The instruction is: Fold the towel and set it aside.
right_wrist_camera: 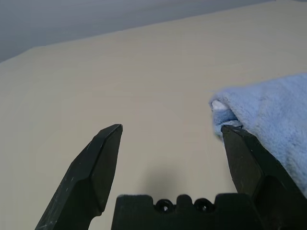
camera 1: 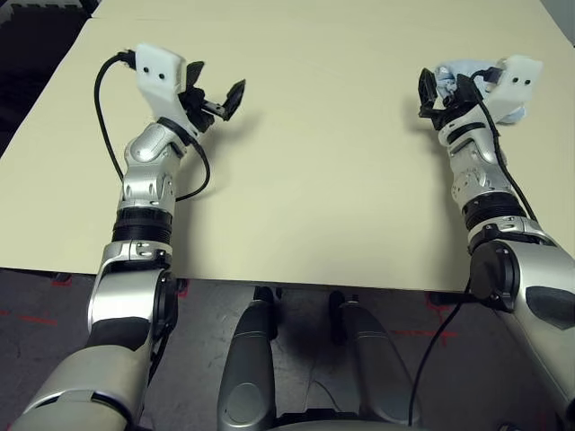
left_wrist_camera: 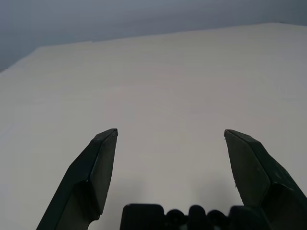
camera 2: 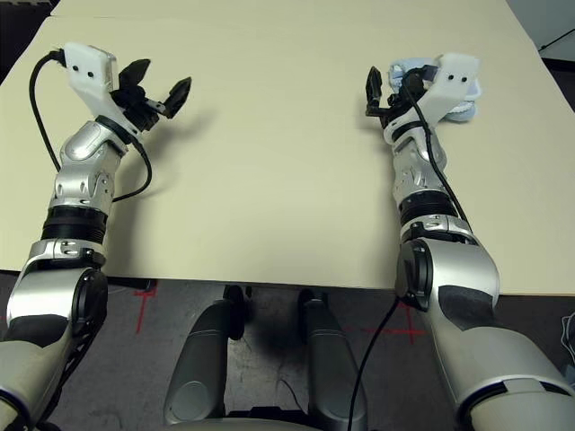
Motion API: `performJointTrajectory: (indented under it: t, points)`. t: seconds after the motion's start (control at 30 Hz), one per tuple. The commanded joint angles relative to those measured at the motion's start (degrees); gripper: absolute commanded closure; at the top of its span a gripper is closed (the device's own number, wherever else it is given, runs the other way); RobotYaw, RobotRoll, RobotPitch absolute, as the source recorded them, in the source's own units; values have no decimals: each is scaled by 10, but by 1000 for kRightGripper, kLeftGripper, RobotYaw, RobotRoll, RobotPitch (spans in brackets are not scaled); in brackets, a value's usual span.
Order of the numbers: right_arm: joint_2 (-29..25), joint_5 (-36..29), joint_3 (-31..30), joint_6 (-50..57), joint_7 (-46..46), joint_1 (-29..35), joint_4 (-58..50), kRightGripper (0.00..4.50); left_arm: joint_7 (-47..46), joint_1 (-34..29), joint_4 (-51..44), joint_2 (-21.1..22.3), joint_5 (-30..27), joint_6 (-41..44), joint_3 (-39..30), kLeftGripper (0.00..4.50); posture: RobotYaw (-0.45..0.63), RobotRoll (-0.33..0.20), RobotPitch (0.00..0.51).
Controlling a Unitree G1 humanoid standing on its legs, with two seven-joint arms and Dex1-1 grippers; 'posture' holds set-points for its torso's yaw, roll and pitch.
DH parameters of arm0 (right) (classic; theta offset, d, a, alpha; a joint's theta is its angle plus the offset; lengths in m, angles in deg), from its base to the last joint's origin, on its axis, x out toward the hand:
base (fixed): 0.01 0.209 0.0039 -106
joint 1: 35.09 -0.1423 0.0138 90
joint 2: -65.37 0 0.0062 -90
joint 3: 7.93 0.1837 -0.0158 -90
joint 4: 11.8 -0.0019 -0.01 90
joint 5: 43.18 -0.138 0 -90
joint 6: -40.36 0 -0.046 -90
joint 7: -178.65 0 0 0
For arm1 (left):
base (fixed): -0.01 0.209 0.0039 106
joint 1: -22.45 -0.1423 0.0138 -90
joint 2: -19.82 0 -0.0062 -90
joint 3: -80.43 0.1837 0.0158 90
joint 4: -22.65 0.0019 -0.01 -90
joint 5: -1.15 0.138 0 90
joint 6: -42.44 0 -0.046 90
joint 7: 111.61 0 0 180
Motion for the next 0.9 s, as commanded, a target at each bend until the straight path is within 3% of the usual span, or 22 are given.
performJointTrajectory:
  t: [0.03, 0.3, 0.53, 0.9]
  points:
    - [-16, 3, 7, 7, 11, -5, 21, 26, -72, 12, 61, -1, 8, -38, -22, 0, 56, 0, 271]
    - [-41, 23, -1, 16, 14, 4, 41, 26, -68, 16, 119, 13, 15, -73, -21, 0, 28, 0, 273]
    - [-25, 20, 6, 3, 4, 9, 36, 26, -71, 10, 121, 13, 18, -80, -23, 0, 24, 0, 279]
    - [-36, 38, 2, -50, -2, 20, 26, 26, -3, 9, 139, 16, 6, -95, -29, 0, -14, 0, 283]
